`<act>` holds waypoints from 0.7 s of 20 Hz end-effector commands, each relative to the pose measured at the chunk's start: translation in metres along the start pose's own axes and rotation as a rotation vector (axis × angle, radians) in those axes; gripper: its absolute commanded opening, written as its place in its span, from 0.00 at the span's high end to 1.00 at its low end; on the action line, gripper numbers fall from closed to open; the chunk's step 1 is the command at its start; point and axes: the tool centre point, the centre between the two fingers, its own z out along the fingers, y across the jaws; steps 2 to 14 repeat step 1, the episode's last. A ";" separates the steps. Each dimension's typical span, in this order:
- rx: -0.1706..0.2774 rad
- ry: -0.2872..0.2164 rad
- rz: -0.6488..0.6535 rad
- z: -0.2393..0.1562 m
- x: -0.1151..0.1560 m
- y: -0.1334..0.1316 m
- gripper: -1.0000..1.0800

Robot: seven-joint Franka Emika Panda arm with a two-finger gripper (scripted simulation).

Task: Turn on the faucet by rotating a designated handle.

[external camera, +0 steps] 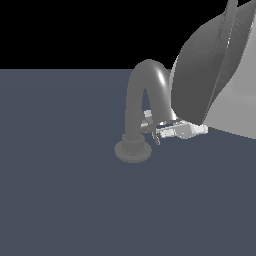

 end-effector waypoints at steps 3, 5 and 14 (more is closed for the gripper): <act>0.078 -0.005 -0.007 0.000 0.028 -0.033 1.00; 0.078 -0.005 -0.007 0.000 0.028 -0.033 1.00; 0.078 -0.005 -0.007 0.000 0.028 -0.033 1.00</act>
